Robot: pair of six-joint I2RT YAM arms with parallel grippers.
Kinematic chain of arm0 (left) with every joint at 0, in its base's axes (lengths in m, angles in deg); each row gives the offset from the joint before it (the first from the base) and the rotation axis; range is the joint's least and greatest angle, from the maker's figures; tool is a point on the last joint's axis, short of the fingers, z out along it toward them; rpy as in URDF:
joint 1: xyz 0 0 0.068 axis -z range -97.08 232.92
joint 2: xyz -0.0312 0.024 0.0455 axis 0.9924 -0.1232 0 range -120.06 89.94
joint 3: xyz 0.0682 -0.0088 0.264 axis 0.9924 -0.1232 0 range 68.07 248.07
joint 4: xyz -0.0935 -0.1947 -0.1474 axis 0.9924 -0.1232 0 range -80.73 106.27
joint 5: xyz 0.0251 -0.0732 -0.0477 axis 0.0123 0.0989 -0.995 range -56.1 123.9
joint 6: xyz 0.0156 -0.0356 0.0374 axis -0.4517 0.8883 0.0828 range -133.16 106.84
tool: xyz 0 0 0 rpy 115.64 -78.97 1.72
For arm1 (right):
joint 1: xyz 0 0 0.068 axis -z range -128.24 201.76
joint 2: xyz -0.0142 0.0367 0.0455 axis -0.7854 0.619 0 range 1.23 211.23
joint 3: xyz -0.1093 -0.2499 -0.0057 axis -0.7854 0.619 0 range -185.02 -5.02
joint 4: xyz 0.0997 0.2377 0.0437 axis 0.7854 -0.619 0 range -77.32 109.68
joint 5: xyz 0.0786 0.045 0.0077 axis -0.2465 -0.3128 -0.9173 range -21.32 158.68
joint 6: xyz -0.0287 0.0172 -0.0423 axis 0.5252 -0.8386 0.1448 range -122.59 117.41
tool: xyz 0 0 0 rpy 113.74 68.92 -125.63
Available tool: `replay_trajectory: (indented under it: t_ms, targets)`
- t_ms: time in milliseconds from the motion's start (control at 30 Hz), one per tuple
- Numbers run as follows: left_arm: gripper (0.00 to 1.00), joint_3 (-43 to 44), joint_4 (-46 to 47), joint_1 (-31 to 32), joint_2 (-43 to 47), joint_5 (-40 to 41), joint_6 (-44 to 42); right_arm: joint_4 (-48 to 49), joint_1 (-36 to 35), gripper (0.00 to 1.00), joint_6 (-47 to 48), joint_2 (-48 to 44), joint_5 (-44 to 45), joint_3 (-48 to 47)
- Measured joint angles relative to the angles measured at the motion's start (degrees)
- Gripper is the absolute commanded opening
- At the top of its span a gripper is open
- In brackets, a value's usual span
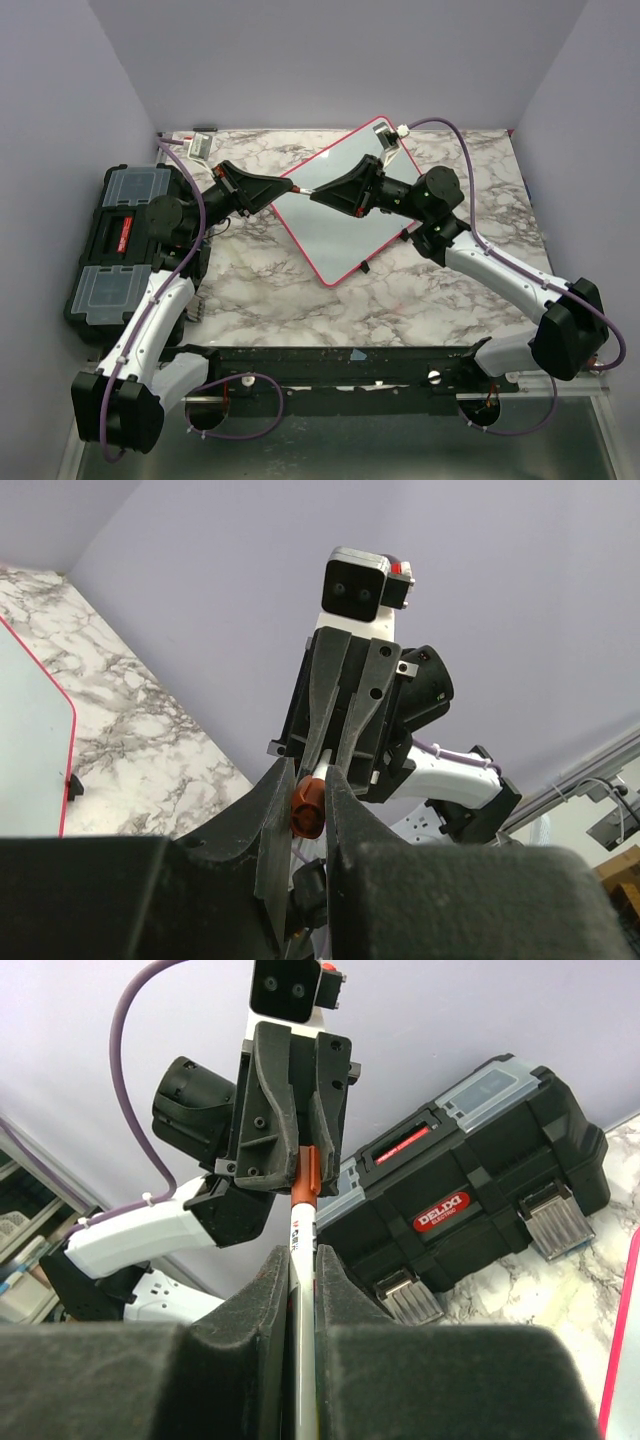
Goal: Write a sentence on the whiteboard
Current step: Open the pen cap from the whiteboard marker.
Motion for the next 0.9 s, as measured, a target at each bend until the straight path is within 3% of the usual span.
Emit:
replay_trajectory:
  t_ms: [367, 900]
  targets:
    - [0.0, 0.0, -1.0, 0.2, 1.2, 0.7, -0.6, 1.5, 0.0, 0.01, -0.9, 0.1, 0.0, 0.3]
    - [0.0, -0.5, -13.3, -1.4, 6.6, 2.2, -2.8, 3.1, -1.4, 0.01, -2.5, -0.2, 1.8, 3.7]
